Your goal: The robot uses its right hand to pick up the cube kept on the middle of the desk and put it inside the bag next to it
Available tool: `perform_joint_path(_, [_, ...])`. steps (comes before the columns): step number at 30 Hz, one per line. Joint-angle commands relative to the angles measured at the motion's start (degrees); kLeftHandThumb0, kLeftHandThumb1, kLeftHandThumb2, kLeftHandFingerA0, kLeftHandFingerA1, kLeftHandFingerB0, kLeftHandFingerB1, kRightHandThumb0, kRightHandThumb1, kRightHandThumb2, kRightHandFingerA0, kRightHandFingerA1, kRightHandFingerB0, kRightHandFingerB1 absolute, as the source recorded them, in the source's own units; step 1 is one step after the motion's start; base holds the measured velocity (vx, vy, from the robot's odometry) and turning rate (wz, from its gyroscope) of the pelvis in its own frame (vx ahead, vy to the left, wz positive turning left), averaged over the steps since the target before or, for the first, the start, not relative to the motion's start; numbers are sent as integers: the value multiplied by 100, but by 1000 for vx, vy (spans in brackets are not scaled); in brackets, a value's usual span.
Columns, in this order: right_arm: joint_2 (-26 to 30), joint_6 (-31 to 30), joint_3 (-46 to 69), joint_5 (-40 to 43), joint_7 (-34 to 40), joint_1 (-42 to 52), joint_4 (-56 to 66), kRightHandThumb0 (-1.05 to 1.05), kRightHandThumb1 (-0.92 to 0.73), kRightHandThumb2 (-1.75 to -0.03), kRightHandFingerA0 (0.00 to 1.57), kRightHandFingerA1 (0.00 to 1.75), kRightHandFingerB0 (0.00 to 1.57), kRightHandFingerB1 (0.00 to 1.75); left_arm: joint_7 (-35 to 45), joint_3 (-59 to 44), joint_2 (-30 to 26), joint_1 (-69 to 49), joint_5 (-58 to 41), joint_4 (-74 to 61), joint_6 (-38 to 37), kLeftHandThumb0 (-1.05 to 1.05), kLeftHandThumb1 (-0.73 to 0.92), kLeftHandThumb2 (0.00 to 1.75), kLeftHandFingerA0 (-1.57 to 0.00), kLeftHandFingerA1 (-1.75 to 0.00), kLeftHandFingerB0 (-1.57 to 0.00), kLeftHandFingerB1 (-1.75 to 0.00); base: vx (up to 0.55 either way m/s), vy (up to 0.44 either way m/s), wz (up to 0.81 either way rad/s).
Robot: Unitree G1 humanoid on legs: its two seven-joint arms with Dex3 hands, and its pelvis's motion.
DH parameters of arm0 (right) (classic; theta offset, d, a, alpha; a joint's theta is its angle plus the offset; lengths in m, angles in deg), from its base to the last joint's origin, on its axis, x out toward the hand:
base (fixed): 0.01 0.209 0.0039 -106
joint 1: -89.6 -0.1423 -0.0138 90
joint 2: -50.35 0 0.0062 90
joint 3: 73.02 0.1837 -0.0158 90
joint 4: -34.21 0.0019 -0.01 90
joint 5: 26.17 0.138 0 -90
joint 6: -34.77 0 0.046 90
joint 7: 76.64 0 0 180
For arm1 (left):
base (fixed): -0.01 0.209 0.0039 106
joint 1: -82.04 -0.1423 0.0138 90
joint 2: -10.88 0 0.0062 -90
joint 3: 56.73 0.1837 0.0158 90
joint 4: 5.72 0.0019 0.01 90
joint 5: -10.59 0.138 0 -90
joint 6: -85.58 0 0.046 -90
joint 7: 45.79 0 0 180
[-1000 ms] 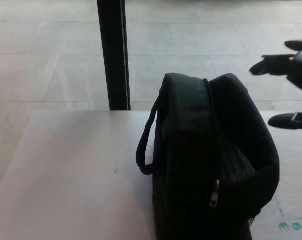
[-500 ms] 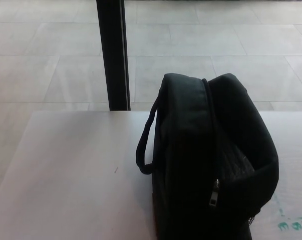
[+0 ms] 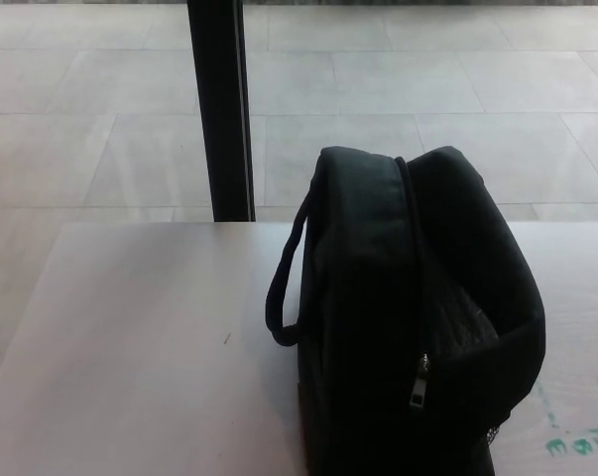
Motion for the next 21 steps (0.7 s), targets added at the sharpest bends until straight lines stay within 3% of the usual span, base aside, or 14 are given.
perform_joint_path(1, [-278,1053,780,748,1470,488,-1580,-54,-66,-61,22,52,26,33,-83,-75,-72,-39,27,-59,66,-52,62,58,-34,-52,-42,-47,0,0,0])
perform_joint_path(2, [-304,1077,813,809,1500,465,-1641,-54,-66,-61,22,52,26,33,-81,-31,-81,-31,72,-63,10,-52,62,58,-34,-52,-42,-47,0,0,0])
perform_joint_path(3, [-374,1157,822,918,1532,408,-1917,-57,-50,-82,13,53,20,45,-113,-29,-110,-26,103,-62,13,-50,66,63,-34,-52,-37,-46,0,0,0])
perform_joint_path(4, [-383,1090,764,869,1578,419,-2000,-55,-66,-60,20,52,28,34,-119,-40,-112,-28,96,-70,34,-50,65,59,-33,-50,-36,-44,0,0,0])
perform_joint_path(5, [-399,1112,738,861,1613,434,-2030,-53,-66,-60,22,53,28,35,-122,-52,-111,-33,91,-67,33,-55,46,86,-30,-59,-28,-54,0,0,0])
perform_joint_path(7, [-409,1202,692,869,1679,442,-2119,-53,-66,-60,22,53,28,35,-128,-75,-113,-59,83,-74,30,-55,46,86,-30,-59,-28,-54,0,0,0])
perform_joint_path(8, [-425,1277,628,895,1710,407,-2414,-51,-67,-61,19,49,26,35,-103,-78,-119,-56,71,-62,35,-50,64,59,-32,-51,-42,-49,0,0,0])
perform_joint_path(14, [-389,1431,-211,496,1993,390,-3119,-53,-68,-61,25,46,27,33,-106,-114,-83,-52,31,-11,54,-49,62,57,-32,-52,-45,-49,0,0,0])
perform_joint_path(15, [-401,1682,-722,243,1937,406,-3432,-51,-67,-60,33,54,29,33,-180,-112,-68,-36,42,-63,168,-48,64,59,-32,-51,-39,-47,0,0,0])
perform_joint_path(16, [-416,1629,-807,328,1843,404,-3439,-53,-67,-60,26,49,27,33,-164,-99,-69,-20,51,-39,136,-48,64,59,-31,-52,-40,-49,0,0,0])
perform_joint_path(21, [-478,1720,-945,804,1818,474,-3260,-51,-68,-60,32,53,27,37,-101,-42,-108,-37,97,-17,-4,-52,65,58,-30,-51,-38,-45,0,0,0])
